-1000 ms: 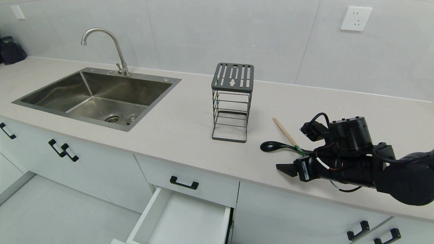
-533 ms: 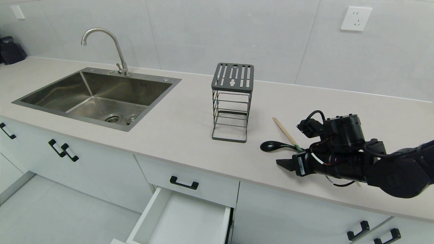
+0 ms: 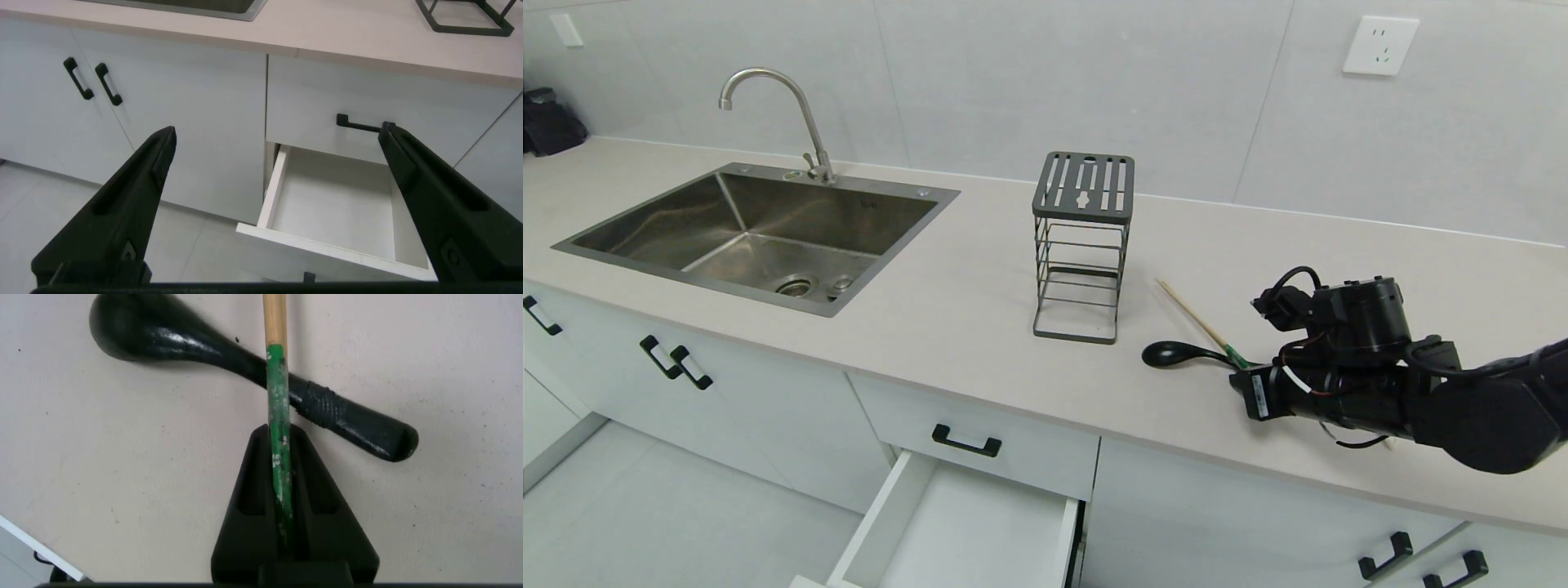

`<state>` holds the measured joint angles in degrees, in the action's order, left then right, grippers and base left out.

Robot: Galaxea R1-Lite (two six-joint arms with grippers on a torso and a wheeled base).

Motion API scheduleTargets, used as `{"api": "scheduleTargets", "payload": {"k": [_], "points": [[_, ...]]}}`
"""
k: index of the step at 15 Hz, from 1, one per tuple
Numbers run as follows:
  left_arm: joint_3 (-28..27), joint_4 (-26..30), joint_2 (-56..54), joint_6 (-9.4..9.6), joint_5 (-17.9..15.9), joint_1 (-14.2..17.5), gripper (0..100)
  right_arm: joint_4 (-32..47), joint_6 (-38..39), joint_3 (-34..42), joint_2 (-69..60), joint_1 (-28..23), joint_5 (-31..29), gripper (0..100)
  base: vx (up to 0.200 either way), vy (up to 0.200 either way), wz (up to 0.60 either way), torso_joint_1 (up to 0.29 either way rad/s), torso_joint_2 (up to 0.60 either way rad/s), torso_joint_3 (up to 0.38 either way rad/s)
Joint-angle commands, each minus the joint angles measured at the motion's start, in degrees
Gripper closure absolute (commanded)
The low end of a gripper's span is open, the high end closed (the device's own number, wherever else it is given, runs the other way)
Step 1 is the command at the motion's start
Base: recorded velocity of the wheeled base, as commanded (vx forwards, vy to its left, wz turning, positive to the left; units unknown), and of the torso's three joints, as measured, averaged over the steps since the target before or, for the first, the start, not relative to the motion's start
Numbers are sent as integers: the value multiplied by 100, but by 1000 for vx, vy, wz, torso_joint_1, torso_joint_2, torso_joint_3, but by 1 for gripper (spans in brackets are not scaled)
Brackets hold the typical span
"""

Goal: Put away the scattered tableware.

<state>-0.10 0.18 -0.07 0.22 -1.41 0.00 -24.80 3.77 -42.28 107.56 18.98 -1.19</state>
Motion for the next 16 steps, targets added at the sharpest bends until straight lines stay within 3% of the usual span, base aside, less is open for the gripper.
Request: {"api": "scheduleTargets", "payload": {"k": [1, 10, 16], "points": [[1, -1, 7, -4, 1, 0, 0, 19, 1, 62, -253, -8, -12, 100, 0, 0, 0, 0, 0, 0], [1, -1, 7, 4, 1, 0, 0, 19, -69, 1116, -2731, 466, -320, 100, 0, 0, 0, 0, 0, 0], [1, -1, 7, 4, 1, 0, 0, 27, -649, 1406, -3707, 879, -267, 100, 0, 0, 0, 0, 0, 0]]}}
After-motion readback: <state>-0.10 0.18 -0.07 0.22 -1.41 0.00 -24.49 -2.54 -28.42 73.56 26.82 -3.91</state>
